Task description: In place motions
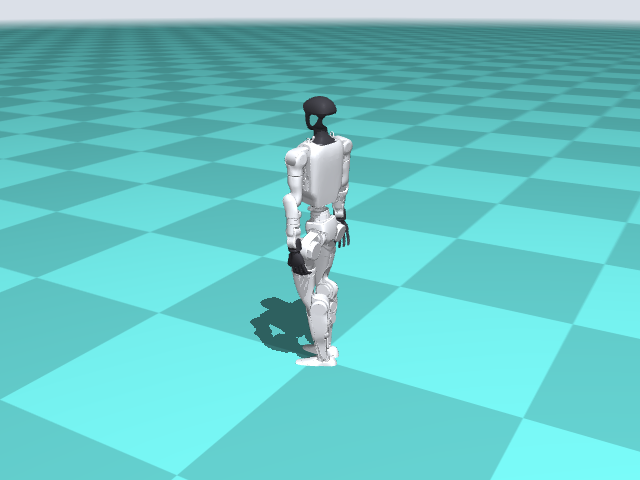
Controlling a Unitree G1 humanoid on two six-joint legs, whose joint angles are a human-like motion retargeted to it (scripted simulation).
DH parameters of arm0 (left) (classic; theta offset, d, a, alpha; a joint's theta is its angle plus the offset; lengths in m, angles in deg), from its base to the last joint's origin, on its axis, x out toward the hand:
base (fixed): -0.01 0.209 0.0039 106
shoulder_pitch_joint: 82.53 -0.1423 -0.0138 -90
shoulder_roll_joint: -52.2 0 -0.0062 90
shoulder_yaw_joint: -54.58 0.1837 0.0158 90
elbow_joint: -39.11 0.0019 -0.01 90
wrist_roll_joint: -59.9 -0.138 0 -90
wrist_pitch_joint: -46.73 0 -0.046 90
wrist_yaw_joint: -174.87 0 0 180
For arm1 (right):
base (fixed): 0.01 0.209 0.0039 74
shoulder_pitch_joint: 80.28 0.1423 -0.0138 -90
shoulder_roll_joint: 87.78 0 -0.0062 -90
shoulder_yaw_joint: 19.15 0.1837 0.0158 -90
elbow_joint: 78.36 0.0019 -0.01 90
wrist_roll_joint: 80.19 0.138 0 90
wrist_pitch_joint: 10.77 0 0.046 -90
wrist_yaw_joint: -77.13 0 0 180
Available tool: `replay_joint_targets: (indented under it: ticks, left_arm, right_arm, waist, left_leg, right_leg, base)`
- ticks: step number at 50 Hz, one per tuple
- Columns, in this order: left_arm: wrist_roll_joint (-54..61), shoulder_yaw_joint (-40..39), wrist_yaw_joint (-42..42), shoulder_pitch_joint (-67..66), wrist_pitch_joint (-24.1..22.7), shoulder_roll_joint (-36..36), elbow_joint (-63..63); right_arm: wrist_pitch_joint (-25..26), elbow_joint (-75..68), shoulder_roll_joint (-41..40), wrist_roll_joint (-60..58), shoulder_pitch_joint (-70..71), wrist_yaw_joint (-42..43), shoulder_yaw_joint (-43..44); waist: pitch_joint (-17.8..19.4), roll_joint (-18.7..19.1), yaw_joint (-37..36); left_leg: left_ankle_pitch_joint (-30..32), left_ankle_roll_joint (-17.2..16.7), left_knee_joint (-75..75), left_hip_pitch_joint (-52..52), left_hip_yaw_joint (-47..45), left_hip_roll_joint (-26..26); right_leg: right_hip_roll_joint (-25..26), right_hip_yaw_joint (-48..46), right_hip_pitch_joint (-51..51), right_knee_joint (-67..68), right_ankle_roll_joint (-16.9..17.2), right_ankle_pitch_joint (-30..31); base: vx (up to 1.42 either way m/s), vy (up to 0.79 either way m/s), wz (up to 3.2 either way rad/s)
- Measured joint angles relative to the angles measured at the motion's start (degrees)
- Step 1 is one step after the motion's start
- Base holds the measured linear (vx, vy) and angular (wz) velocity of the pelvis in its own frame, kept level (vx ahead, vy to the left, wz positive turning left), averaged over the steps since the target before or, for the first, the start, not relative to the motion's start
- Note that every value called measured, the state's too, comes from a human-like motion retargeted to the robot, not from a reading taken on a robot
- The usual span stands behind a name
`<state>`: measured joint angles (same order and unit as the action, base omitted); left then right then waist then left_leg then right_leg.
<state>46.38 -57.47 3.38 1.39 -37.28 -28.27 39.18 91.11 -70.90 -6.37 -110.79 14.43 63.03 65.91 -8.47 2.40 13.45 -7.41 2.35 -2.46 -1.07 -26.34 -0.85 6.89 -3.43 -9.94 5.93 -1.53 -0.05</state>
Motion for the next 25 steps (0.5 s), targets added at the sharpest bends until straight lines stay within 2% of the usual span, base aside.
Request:
replay_joint_targets:
  ticks: [14, 18, 25]
  left_arm:
    - [0.2, -4.4, 1.8, -4.6, 0.9, 1.7, -2.1]
    - [-0.5, -4.5, 1.9, -5.0, 0.7, 2.9, -3.9]
    - [-0.5, -3.6, 2.6, -3.2, 0.4, 4.5, -4.6]
  right_arm:
    - [1.4, -2.8, -0.8, -0.3, 4.4, 1.8, -1.3]
    - [2.3, -4.7, -0.2, 0.4, 4.1, 3.3, -0.4]
    - [4.0, -8.9, 0.9, 2.9, 2.1, 5.4, 1.3]
  waist:
    - [0.8, 6.6, 15.4]
    - [0.6, 8.2, 17.7]
    - [0.8, 8.8, 18.8]
  left_leg:
    - [-3.6, -2.6, -1.8, 1.0, -18.2, 4.2]
    - [-4.5, -3.3, -1.8, 0.6, -21.2, 4.5]
    - [-5.3, -3.8, -1.9, 0.6, -24.3, 4.1]
  right_leg:
    - [7.0, 10.9, -6.2, -0.3, 3.2, 8.0]
    - [8.9, 15.5, -7.5, -1.1, 4.9, 10.4]
    - [10.7, 21.8, -8.1, -2.4, 8.3, 12.7]
  base:
    - [-0.14, 0.34, -1.49]
    - [0.00, 0.14, -1.18]
    - [-0.03, 0.09, -0.68]
